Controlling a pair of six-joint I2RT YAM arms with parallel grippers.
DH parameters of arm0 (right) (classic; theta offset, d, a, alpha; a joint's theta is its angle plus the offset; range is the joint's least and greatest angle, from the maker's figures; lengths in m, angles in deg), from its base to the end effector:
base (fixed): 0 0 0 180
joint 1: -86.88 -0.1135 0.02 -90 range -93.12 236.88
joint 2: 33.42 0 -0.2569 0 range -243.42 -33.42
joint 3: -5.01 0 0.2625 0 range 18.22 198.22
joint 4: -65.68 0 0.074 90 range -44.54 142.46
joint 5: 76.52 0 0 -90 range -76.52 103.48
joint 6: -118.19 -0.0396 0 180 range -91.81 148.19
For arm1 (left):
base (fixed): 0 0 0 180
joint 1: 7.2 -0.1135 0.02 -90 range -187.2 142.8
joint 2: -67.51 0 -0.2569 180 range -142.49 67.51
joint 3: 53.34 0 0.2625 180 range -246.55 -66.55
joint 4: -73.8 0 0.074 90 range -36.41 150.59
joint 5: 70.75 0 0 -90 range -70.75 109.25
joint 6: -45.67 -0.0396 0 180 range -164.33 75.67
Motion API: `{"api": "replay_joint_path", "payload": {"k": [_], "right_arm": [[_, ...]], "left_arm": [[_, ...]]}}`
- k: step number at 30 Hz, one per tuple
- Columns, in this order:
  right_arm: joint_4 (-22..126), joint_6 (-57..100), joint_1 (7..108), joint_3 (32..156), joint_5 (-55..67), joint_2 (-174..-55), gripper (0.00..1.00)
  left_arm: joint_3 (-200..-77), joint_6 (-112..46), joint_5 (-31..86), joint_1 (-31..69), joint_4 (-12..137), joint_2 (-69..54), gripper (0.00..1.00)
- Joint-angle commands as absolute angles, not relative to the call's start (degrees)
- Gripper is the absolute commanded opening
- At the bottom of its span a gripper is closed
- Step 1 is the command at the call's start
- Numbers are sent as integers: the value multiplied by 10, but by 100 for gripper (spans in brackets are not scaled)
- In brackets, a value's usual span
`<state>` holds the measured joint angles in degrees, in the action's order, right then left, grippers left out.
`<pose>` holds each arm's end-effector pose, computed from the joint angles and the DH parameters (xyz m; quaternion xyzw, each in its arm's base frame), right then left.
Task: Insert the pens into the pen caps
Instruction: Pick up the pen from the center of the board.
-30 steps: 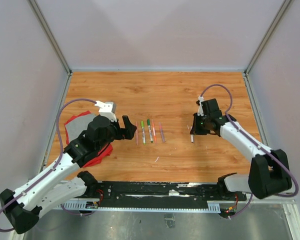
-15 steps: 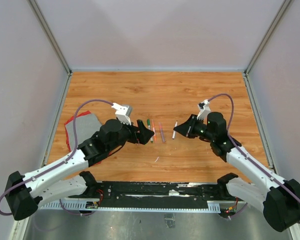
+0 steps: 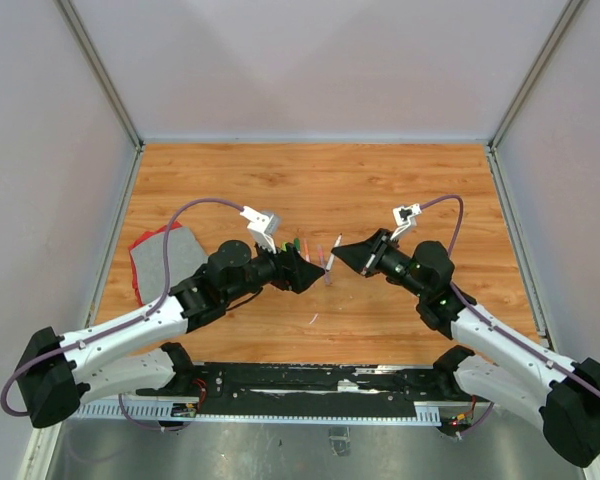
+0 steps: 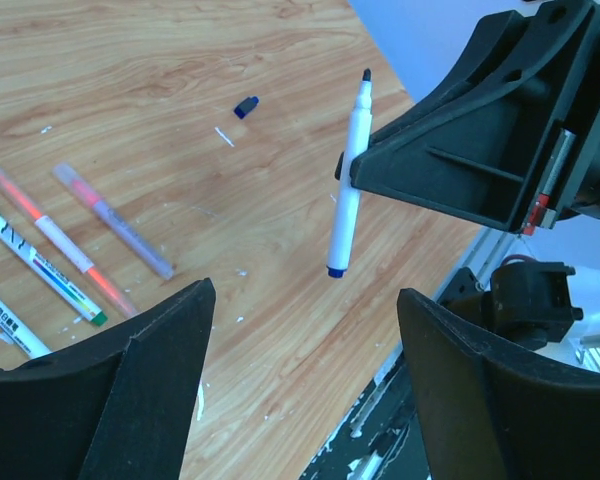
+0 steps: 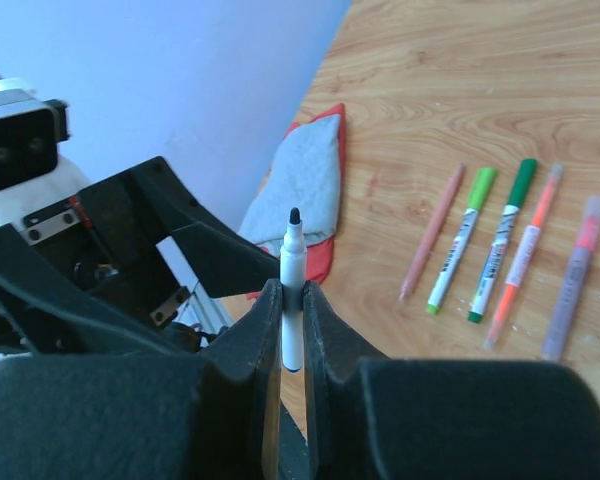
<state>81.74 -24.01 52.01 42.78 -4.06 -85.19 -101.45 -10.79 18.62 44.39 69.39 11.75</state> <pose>0.1798 0.1398 0.2558 -0.0051 0.6949 0.5667 0.4427 0.1536 -0.1930 0.2672 0.1185 0.7684 -0.4223 0.4661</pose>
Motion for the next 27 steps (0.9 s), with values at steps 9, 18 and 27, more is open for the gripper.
{"api": "replay_joint_path", "payload": {"k": [9, 18, 27], "right_arm": [[899, -254, 458, 438, -34, -871, 1], [908, -250, 438, 446, -26, -877, 1], [910, -242, 429, 451, -25, -899, 1]], "left_arm": [[-1026, -116, 202, 451, 753, 90, 61], [-1026, -122, 210, 451, 751, 83, 41], [-1033, -122, 217, 451, 751, 75, 18]]}}
